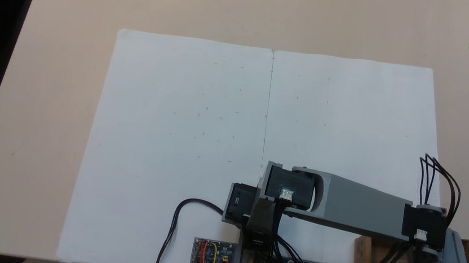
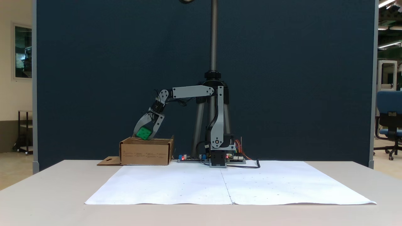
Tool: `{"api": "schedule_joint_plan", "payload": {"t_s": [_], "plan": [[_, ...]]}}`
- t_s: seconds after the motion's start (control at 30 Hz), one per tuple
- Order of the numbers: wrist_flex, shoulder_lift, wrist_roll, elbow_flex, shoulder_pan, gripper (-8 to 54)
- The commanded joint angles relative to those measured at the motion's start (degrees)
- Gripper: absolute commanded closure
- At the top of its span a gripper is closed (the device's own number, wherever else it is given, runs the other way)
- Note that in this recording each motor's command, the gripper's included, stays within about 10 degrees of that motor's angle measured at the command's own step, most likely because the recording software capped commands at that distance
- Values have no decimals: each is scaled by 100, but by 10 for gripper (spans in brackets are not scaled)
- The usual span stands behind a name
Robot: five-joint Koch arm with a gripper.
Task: Grasp a green dice and put it in the bin.
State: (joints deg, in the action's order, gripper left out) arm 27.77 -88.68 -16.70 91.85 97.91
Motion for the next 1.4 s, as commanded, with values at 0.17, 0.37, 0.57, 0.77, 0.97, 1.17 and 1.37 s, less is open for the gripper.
{"api": "schedule_joint_plan", "payload": {"t_s": [0.17, 0.37, 0.57, 0.77, 0.97, 1.17, 1.37], "plan": [[-123, 26, -290, -334, 176, 284], [-176, 18, -290, -334, 202, 267], [-202, 9, -272, -334, 185, 1], [-334, -79, -264, -334, 88, 8], [-360, -554, -79, -343, -352, 17], [-360, -1195, 993, -773, -1468, 25], [-914, -1389, 1608, -1081, -3428, 25]]}}
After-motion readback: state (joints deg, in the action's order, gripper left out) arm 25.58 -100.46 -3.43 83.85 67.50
